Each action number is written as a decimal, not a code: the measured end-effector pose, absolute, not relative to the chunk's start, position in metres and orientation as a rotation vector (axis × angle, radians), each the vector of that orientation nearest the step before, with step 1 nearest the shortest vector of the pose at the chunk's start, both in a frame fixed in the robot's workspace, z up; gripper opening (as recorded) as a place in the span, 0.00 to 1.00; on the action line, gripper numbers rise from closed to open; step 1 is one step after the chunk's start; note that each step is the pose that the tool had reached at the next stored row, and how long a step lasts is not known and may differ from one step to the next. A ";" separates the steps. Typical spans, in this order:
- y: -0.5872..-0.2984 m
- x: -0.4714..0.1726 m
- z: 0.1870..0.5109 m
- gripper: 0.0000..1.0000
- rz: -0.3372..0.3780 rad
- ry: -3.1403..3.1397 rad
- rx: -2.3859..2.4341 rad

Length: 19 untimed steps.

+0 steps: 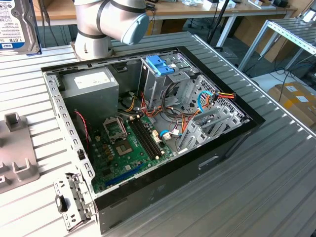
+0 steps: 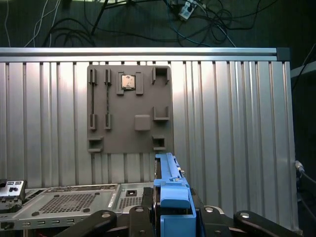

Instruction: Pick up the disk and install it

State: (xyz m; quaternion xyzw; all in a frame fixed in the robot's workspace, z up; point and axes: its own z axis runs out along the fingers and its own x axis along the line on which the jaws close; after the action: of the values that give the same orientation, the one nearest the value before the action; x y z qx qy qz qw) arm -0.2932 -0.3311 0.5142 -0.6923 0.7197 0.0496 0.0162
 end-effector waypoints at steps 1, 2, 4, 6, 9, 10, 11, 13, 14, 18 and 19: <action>-0.331 -0.293 0.514 0.37 0.154 2.238 -2.153; -0.331 -0.292 0.514 0.37 0.154 2.238 -2.153; -0.331 -0.291 0.514 0.37 0.154 2.238 -2.153; -0.331 -0.289 0.514 0.37 0.154 2.238 -2.153; -0.331 -0.287 0.514 0.37 0.154 2.238 -2.153; -0.331 -0.287 0.514 0.37 0.154 2.238 -2.153; -0.331 -0.286 0.514 0.37 0.154 2.238 -2.153; -0.331 -0.285 0.514 0.37 0.154 2.238 -2.153; -0.331 -0.284 0.514 0.37 0.154 2.238 -2.153; -0.331 -0.281 0.514 0.37 0.154 2.238 -2.153; -0.331 -0.280 0.514 0.37 0.154 2.238 -2.153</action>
State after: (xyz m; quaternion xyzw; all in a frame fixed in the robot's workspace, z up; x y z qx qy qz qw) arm -0.2805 -0.3311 0.5141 -0.6923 0.7197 0.0496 0.0163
